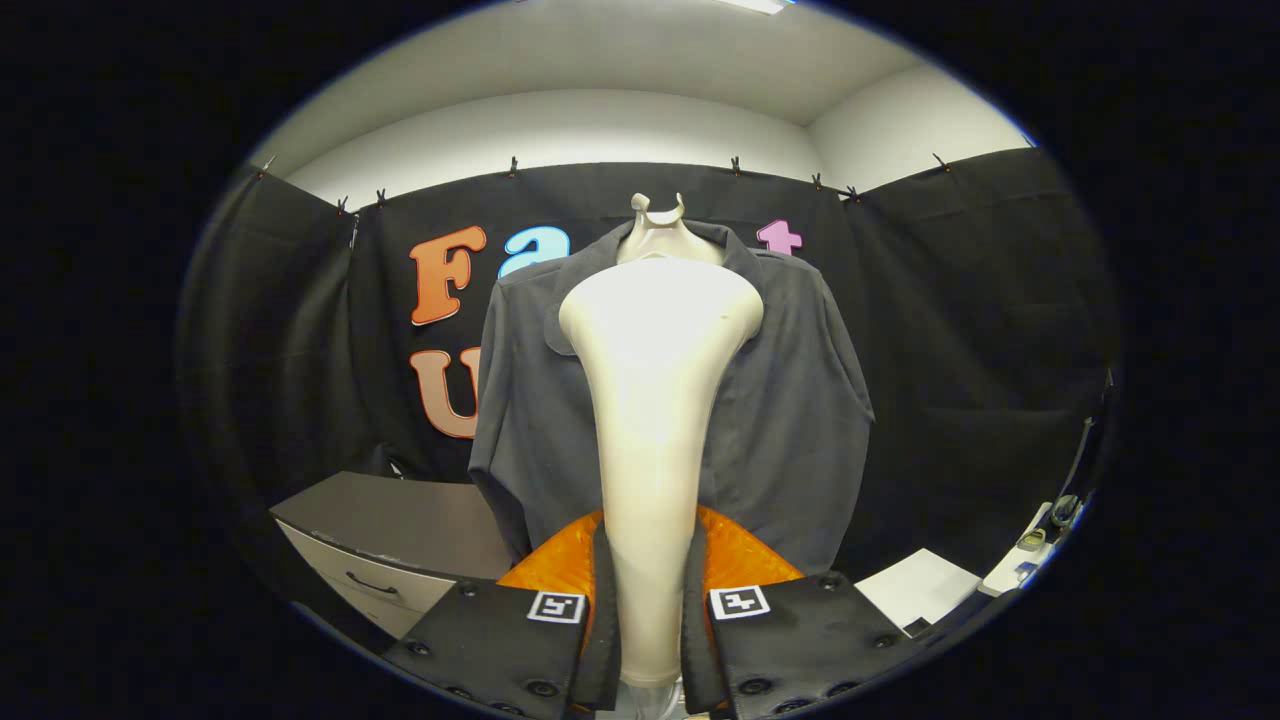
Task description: Iron the clothes twice with a garment steamer, once on the left side and once on the right side.
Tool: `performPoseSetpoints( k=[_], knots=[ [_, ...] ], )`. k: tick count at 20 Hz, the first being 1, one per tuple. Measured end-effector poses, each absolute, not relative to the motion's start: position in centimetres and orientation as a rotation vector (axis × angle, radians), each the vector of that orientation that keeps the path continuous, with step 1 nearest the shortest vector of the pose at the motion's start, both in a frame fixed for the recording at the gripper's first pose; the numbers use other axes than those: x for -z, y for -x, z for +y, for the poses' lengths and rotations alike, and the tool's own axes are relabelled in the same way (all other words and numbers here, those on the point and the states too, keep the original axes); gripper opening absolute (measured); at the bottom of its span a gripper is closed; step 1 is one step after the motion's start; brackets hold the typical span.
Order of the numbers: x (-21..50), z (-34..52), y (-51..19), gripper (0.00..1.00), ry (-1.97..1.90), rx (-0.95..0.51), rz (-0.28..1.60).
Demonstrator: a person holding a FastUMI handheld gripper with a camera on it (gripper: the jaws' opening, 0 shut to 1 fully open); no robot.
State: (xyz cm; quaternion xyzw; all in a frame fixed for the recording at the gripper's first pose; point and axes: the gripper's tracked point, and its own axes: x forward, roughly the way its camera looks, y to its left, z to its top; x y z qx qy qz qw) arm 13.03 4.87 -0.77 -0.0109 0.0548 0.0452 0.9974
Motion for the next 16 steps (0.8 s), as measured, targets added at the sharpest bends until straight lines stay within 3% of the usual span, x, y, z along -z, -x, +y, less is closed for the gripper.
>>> performPoseSetpoints(
  k=[16],
  knots=[
    [0.80,4.39,-13.89,0.32,0.021,-0.088,0.117]
  ],
)
